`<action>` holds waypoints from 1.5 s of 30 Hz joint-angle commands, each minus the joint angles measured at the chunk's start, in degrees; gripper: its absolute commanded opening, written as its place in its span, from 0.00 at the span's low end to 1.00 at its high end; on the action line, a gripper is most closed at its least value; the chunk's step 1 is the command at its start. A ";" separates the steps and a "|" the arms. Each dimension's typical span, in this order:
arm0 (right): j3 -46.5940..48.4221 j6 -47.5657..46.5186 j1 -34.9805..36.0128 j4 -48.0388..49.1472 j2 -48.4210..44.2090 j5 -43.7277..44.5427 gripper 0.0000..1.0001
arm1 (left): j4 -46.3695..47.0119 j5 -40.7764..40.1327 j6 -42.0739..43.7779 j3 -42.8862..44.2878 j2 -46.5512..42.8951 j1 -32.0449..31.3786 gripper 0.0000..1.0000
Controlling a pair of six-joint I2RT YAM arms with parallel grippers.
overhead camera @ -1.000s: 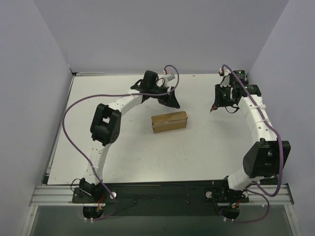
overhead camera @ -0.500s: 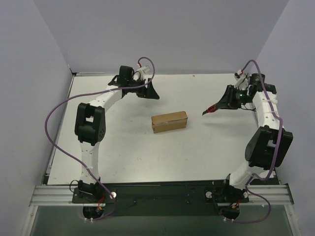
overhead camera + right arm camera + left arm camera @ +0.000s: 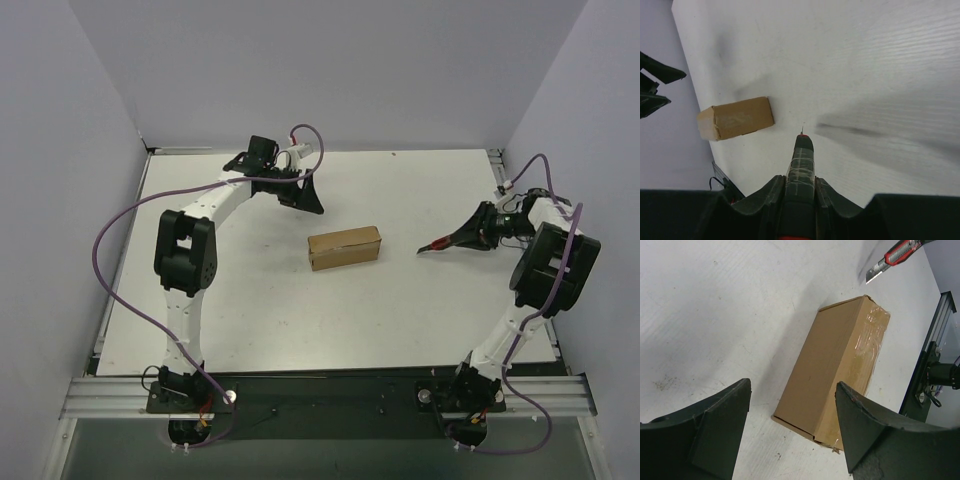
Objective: Unpack the express box
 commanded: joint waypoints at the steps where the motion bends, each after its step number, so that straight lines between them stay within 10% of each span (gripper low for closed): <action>1: 5.13 1.66 -1.55 -0.77 0.85 4.39 0.36 | -1.02 1.53 1.77 1.78 -2.27 -0.46 0.78; 6: 4.79 5.89 0.73 0.02 -2.75 12.22 0.65 | -1.99 0.40 3.35 2.74 -2.89 -0.20 0.79; 22: 0.12 4.40 11.99 5.82 -18.75 56.69 0.73 | -4.98 -10.68 26.72 2.57 -7.45 -8.10 0.81; 35: -4.62 3.52 23.55 7.93 -21.13 35.61 0.56 | 4.42 -10.06 19.45 1.17 -7.81 -10.75 0.80; 38: -4.53 1.59 29.63 8.46 -20.95 34.29 0.36 | 4.07 -10.24 16.29 -0.41 -7.81 -8.73 0.67; 42: -4.10 -2.10 35.08 8.90 -19.02 32.10 0.08 | 2.93 -11.64 11.28 -1.91 -7.37 -5.14 0.12; 45: -3.13 -2.63 38.25 9.08 -16.74 31.22 0.03 | 1.97 -14.02 10.56 -3.67 -7.19 -3.46 0.01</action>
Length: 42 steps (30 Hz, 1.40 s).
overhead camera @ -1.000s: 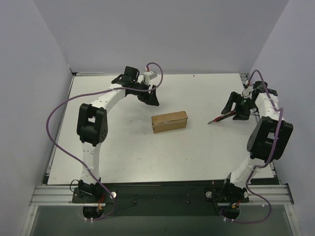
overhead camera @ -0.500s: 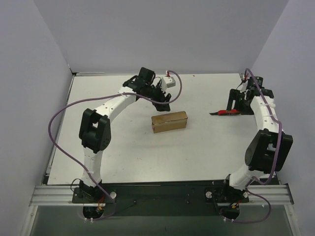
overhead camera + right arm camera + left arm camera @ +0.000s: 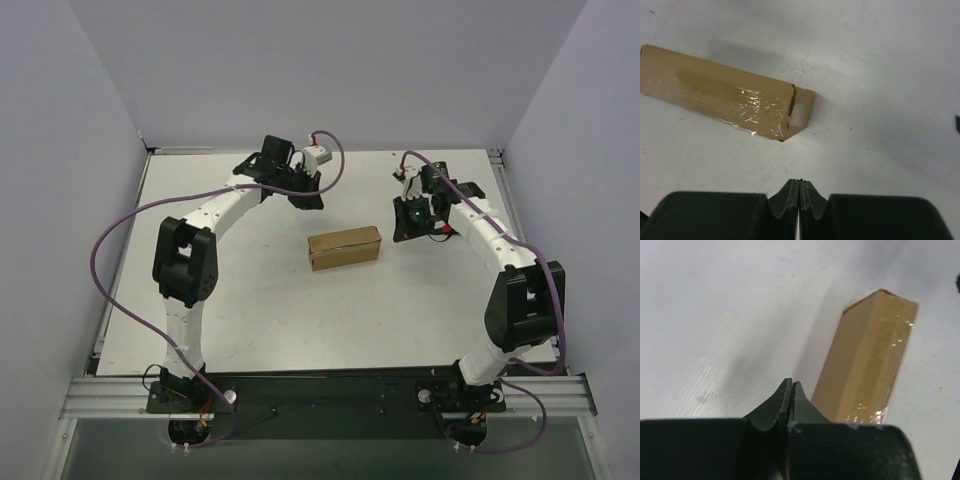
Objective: Unpack the express box
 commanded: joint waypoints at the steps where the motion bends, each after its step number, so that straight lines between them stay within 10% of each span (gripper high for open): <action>1: 2.51 -3.03 3.55 -0.24 2.65 -2.77 0.03 | -0.13 -3.75 -3.21 -2.01 -1.66 3.50 0.00; 24: 23.61 -3.38 13.49 -0.77 17.87 4.06 0.00 | -6.11 4.33 3.73 -20.46 -12.81 1.74 0.00; 42: 14.73 -1.10 11.74 0.29 13.55 12.97 0.00 | -1.71 6.26 1.09 -16.35 -8.08 1.31 0.01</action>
